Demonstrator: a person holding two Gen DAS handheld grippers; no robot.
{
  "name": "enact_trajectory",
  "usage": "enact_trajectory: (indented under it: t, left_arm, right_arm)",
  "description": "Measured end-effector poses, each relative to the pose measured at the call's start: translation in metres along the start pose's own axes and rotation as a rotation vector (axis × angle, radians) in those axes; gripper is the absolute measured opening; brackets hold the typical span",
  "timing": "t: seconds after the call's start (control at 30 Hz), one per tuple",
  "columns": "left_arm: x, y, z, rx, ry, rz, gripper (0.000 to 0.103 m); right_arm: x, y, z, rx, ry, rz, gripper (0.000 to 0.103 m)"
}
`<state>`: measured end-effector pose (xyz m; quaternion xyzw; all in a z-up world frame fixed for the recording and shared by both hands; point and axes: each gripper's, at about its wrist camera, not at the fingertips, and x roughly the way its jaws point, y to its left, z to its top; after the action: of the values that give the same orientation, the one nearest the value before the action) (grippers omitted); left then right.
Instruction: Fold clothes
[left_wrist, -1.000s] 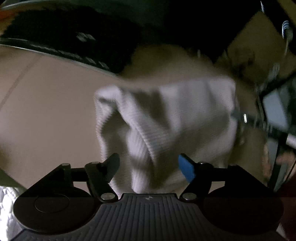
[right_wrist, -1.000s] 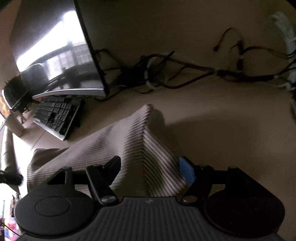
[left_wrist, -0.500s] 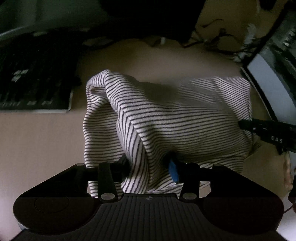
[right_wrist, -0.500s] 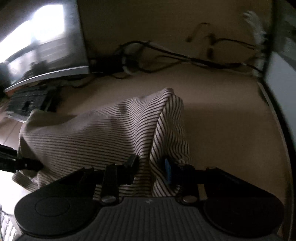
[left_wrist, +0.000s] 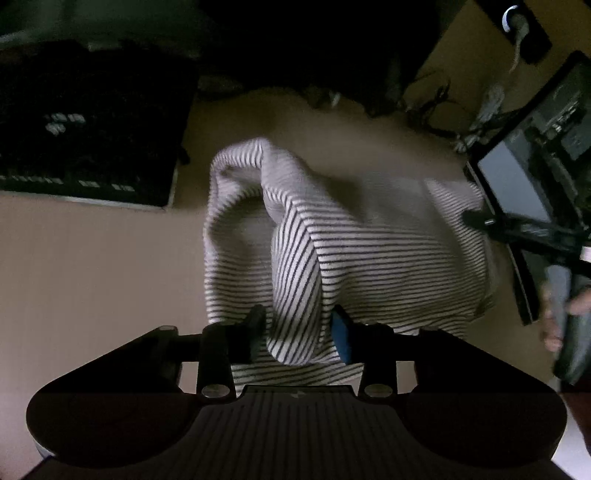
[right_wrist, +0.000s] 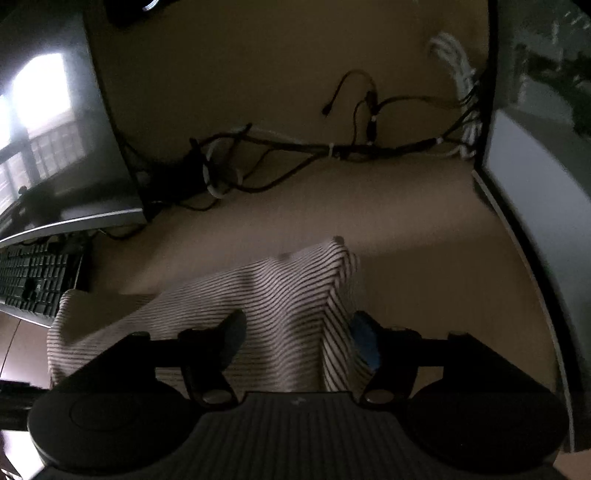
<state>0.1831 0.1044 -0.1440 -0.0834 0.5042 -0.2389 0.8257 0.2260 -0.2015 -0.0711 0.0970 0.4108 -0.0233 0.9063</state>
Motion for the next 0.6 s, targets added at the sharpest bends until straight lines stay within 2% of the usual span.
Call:
enact_trajectory:
  t: [0.07, 0.13, 0.2, 0.3, 0.37, 0.43, 0.5, 0.6]
  left_arm:
    - [-0.015, 0.0, 0.002, 0.022, -0.041, 0.021, 0.045]
    - [-0.027, -0.002, 0.009, 0.041, -0.081, 0.053, 0.063]
    - [-0.027, -0.008, 0.017, 0.051, -0.095, 0.086, 0.073]
    - [-0.015, -0.019, 0.028, 0.064, -0.091, 0.137, 0.075]
    - [-0.003, -0.027, 0.031, 0.082, -0.08, 0.189, 0.068]
    - [0.011, -0.034, 0.027, 0.083, -0.061, 0.195, 0.045]
    - [0.016, -0.043, 0.024, 0.086, -0.053, 0.2, 0.043]
    - [0.019, -0.06, 0.02, 0.152, -0.059, 0.259, 0.042]
  right_arm:
    - [0.011, 0.004, 0.001, -0.02, 0.011, 0.005, 0.061]
    - [0.015, 0.013, 0.0, -0.069, 0.01, -0.028, 0.019]
    - [0.011, 0.02, 0.003, -0.095, -0.013, -0.01, 0.016]
    - [0.001, 0.025, 0.007, -0.135, -0.047, 0.026, 0.014]
    - [-0.003, 0.025, 0.008, -0.167, -0.055, 0.035, 0.014]
    - [0.0, 0.017, 0.004, -0.184, -0.036, 0.032, 0.014]
    - [0.009, 0.006, -0.003, -0.188, -0.013, 0.034, 0.014]
    - [0.01, 0.0, -0.009, -0.22, -0.019, 0.024, 0.014]
